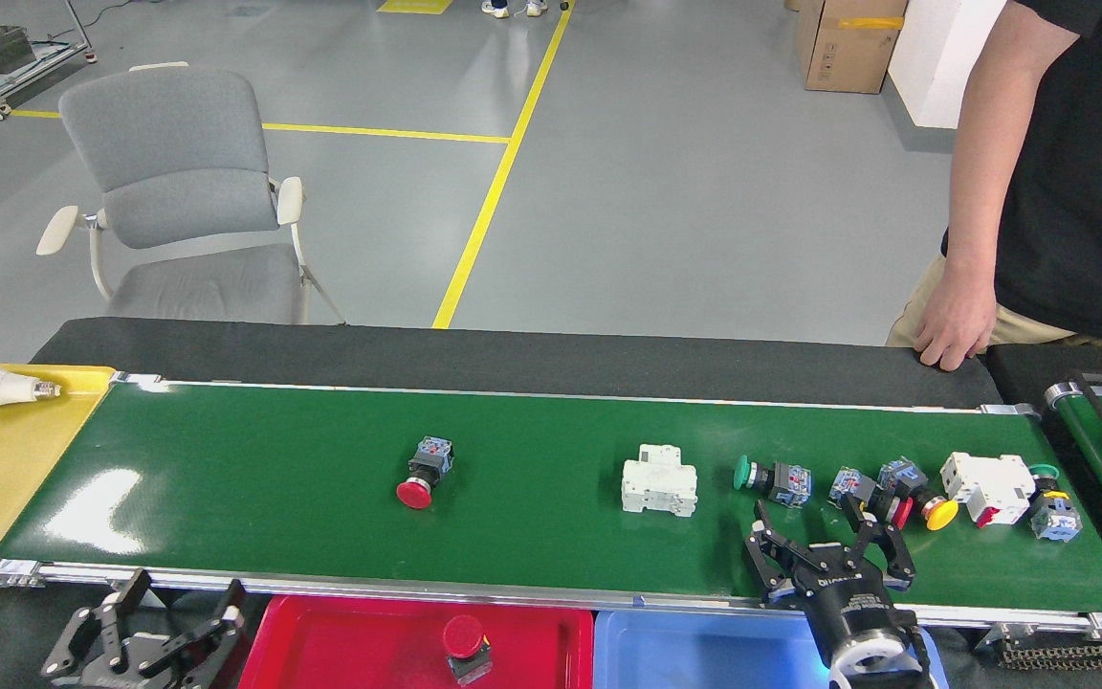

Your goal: Pick switch part from conveyor to tray

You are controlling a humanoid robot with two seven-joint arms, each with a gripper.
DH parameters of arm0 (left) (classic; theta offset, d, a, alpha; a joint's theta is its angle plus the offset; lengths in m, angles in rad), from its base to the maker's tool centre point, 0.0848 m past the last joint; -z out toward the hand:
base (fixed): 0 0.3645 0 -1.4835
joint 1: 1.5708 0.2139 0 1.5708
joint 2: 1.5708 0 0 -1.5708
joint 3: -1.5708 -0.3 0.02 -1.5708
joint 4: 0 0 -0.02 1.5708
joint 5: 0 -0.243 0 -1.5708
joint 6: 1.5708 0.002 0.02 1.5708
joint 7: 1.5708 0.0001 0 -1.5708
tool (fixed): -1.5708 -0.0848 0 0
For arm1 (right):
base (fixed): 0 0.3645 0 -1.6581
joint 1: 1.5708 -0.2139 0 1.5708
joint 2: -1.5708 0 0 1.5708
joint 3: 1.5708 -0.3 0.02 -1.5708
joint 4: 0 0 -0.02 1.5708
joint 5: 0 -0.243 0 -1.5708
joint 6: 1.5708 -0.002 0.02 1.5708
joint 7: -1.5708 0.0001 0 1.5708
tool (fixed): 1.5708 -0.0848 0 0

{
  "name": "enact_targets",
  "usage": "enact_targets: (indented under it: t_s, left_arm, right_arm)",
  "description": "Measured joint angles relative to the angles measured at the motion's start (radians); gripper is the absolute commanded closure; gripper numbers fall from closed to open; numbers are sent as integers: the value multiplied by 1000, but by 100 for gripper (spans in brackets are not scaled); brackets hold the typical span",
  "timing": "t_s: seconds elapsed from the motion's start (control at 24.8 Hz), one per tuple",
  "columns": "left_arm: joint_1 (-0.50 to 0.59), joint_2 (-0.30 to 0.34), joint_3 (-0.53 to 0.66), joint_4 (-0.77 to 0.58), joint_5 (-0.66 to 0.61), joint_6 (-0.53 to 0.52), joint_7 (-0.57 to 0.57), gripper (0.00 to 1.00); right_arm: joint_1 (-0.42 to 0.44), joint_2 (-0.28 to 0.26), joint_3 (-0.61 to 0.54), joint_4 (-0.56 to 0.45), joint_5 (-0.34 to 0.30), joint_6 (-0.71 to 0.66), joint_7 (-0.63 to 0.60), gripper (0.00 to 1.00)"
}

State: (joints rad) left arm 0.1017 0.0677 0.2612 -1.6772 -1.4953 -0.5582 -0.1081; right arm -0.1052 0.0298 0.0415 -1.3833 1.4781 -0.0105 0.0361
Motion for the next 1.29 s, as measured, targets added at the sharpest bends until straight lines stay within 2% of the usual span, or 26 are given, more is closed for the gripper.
enact_targets:
  t_s: [0.12, 0.32, 0.36, 0.4, 0.44, 0.48, 0.6, 0.73, 0.81, 0.89, 0.97, 1.01, 1.05, 1.09, 1.21, 1.25, 1.29]
  left_arm:
    - [-73, -2, -75, 53, -71, 30, -3, 0]
    - [-225, -11, -129, 244, -102, 87, -5, 0]
    - [-245, -11, -129, 273, -103, 90, -5, 0]
    - [-266, -11, -129, 304, -103, 93, -6, 0]
    - [-282, -11, -129, 329, -103, 96, -6, 0]
    - [-295, -11, -129, 350, -103, 97, -6, 0]
    - [-324, -11, -129, 408, -103, 100, -6, 0]
    - [-356, -11, -128, 466, -103, 104, -6, 1]
    - [-381, -10, -127, 506, -103, 113, -10, 2]
    - [-404, -7, -127, 548, -103, 136, -8, 11]
    - [-428, -3, -127, 588, -103, 158, -2, 27]
    - [-436, -1, -127, 603, -103, 166, -1, 41]
    - [-442, -1, -127, 613, -102, 170, 1, 60]
    - [-443, -1, -125, 618, -100, 172, 3, 71]
    - [-443, -1, -119, 624, -96, 178, 28, 85]
    - [-443, -1, -119, 625, -96, 178, 43, 87]
    - [-443, -1, -119, 625, -95, 179, 58, 89]
  right_arm:
    - [-52, 0, 36, 70, 0, 13, 0, 0]
    - [-183, 8, 145, 229, -4, 97, 6, 3]
    - [-204, 14, 167, 255, -5, 121, 6, 11]
    - [-217, 21, 184, 271, -6, 138, 5, 29]
    - [-225, 26, 199, 279, -6, 151, 2, 55]
    - [-229, 26, 215, 283, -6, 157, 1, 66]
    - [-230, 19, 267, 288, -7, 167, -1, 84]
    - [-231, 10, 285, 288, -9, 170, -2, 89]
    - [-231, 10, 287, 284, -10, 164, -2, 90]
    - [-230, 10, 288, 263, -10, 141, -2, 90]
    - [-211, 7, 292, 196, -10, 84, -2, 90]
    - [-184, 5, 300, 150, -10, 40, -2, 90]
    - [-151, 4, 313, 98, -10, -15, -1, 90]
    - [-115, 4, 324, 44, -10, -70, -1, 90]
    - [-13, -11, 355, -96, -7, -268, -1, 82]
    - [15, -16, 371, -119, -7, -333, -2, 70]
    - [37, -17, 393, -129, -6, -393, -2, 22]
